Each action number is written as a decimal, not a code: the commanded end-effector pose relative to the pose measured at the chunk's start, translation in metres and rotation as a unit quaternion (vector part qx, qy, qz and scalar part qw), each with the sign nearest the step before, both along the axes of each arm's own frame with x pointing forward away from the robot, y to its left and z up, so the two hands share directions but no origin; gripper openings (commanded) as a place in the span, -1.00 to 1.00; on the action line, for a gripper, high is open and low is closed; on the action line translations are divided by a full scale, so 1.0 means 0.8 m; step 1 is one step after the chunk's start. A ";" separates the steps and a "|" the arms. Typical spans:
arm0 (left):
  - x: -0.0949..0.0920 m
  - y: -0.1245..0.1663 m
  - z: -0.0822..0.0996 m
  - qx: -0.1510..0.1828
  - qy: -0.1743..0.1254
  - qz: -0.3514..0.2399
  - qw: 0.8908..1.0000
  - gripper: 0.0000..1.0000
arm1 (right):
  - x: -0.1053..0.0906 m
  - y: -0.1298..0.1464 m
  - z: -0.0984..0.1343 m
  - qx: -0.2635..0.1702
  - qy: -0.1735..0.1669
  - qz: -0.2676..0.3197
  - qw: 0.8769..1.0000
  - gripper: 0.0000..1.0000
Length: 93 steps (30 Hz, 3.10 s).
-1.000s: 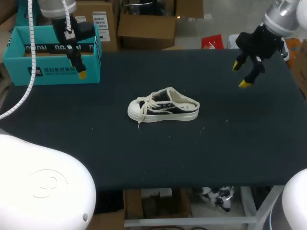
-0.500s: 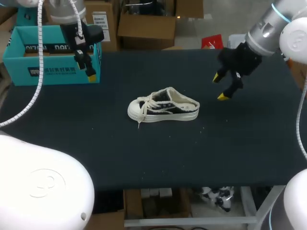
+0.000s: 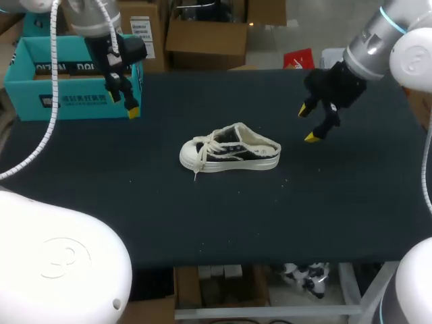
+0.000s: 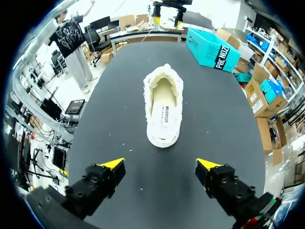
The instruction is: Open the shoe tongue, take the insole out of the shoe, put the insole back into the shoe, and pack the shoe into the shoebox
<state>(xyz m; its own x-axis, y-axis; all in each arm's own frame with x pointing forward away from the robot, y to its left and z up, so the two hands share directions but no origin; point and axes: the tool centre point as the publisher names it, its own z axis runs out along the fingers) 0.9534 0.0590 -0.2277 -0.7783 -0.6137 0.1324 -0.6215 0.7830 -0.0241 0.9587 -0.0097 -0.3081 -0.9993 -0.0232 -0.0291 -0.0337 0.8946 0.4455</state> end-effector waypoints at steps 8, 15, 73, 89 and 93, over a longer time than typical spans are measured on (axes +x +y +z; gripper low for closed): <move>-0.012 -0.088 -0.030 0.060 0.018 0.273 0.960 1.00 | -0.012 0.032 -0.049 0.054 -0.019 -0.025 0.998 1.00; -0.022 -0.109 -0.033 0.039 0.019 0.316 0.948 1.00 | -0.016 0.052 -0.084 0.086 -0.017 -0.065 0.994 1.00; -0.024 -0.232 -0.085 0.029 0.038 0.316 0.948 1.00 | 0.015 0.119 -0.153 0.243 0.025 -0.067 0.967 1.00; -0.031 -0.266 -0.061 0.036 0.027 0.326 0.944 1.00 | 0.015 0.131 -0.159 0.240 0.012 -0.080 0.967 -1.00; -0.028 -0.281 -0.060 0.049 0.022 0.336 0.940 1.00 | 0.015 0.131 -0.159 0.240 0.012 -0.080 0.967 -1.00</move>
